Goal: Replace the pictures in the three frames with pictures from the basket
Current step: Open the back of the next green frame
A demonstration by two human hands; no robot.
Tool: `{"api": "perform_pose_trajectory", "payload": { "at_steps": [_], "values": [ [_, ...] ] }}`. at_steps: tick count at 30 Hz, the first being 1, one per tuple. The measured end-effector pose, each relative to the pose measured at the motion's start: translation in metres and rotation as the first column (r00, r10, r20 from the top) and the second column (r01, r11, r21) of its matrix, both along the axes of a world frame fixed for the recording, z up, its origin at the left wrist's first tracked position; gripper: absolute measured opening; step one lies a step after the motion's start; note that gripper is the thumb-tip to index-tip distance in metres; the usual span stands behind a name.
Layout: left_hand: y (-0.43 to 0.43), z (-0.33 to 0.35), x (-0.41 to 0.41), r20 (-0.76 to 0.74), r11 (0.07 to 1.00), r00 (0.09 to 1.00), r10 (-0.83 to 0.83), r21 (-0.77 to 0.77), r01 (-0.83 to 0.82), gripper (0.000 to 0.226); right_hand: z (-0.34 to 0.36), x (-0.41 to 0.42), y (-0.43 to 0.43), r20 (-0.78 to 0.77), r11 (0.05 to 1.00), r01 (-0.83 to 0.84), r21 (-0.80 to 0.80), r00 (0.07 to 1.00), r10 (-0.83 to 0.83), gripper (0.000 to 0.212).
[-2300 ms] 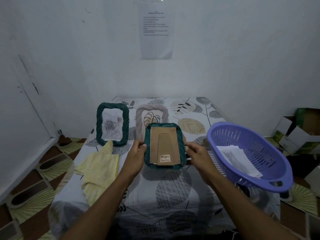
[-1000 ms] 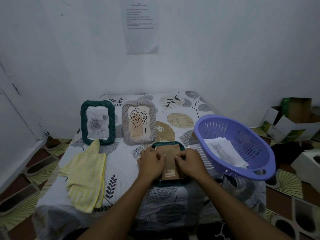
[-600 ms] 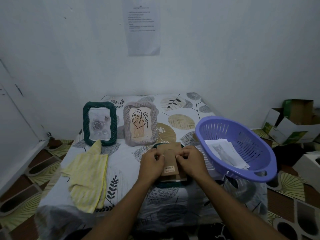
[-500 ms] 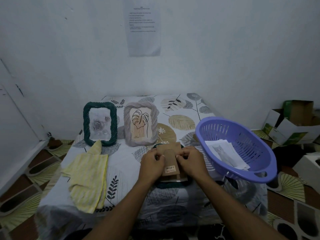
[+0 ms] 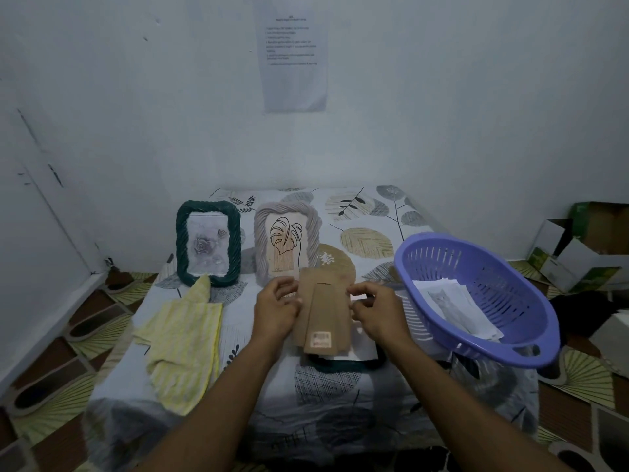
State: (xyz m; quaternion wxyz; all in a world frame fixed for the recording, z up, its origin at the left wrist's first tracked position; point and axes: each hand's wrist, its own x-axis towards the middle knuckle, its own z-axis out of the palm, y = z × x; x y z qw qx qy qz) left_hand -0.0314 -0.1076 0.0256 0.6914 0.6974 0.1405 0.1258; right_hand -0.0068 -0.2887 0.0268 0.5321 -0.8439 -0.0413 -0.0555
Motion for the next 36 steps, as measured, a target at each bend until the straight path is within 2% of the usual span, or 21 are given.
{"api": "perform_pose_trajectory", "payload": {
  "at_steps": [3, 6, 9, 11, 15, 19, 22, 25, 36],
  "values": [
    [0.030, -0.006, -0.002, -0.012, 0.997, 0.997, 0.070, -0.042, -0.071, 0.042, -0.009, -0.002, 0.000, 0.096, 0.980, -0.024, -0.198, 0.994, 0.044, 0.021],
    [0.059, -0.009, -0.008, -0.036, 0.992, 0.991, 0.125, -0.015, -0.126, 0.043, -0.019, -0.003, -0.003, 0.136, 0.937, -0.043, -0.347, 0.986, 0.096, 0.021],
    [0.077, -0.013, -0.012, -0.054, 0.987, 0.990, 0.131, 0.103, -0.125, 0.040, -0.026, -0.001, -0.007, 0.196, 0.866, -0.013, -0.500, 0.972, 0.128, 0.021],
    [0.083, -0.017, -0.014, -0.060, 0.958, 0.987, 0.152, 0.254, -0.132, 0.037, -0.030, -0.002, -0.010, 0.217, 0.834, 0.028, -0.551, 0.970, 0.111, 0.023],
    [0.084, -0.025, -0.020, 0.001, 0.807, 0.989, 0.148, 0.578, -0.122, 0.030, -0.036, -0.002, -0.011, 0.186, 0.863, 0.010, -0.505, 0.978, 0.098, 0.025],
    [0.077, -0.025, -0.024, 0.086, 0.709, 0.996, 0.038, 0.700, -0.087, 0.025, -0.041, -0.003, -0.008, 0.132, 0.892, -0.052, -0.449, 0.983, 0.123, 0.028],
    [0.075, -0.033, -0.019, -0.034, 0.594, 0.992, -0.118, 0.799, 0.098, 0.041, -0.043, -0.003, -0.007, 0.122, 0.891, -0.074, -0.447, 0.982, 0.142, 0.029],
    [0.074, -0.042, -0.018, -0.135, 0.500, 0.976, -0.169, 0.842, 0.203, 0.045, -0.044, -0.002, -0.008, 0.113, 0.886, -0.091, -0.455, 0.981, 0.159, 0.030],
    [0.081, -0.040, -0.027, -0.111, 0.461, 0.970, -0.216, 0.865, 0.201, 0.041, -0.046, -0.004, -0.009, 0.126, 0.883, -0.074, -0.464, 0.981, 0.148, 0.031]
  ]
}}
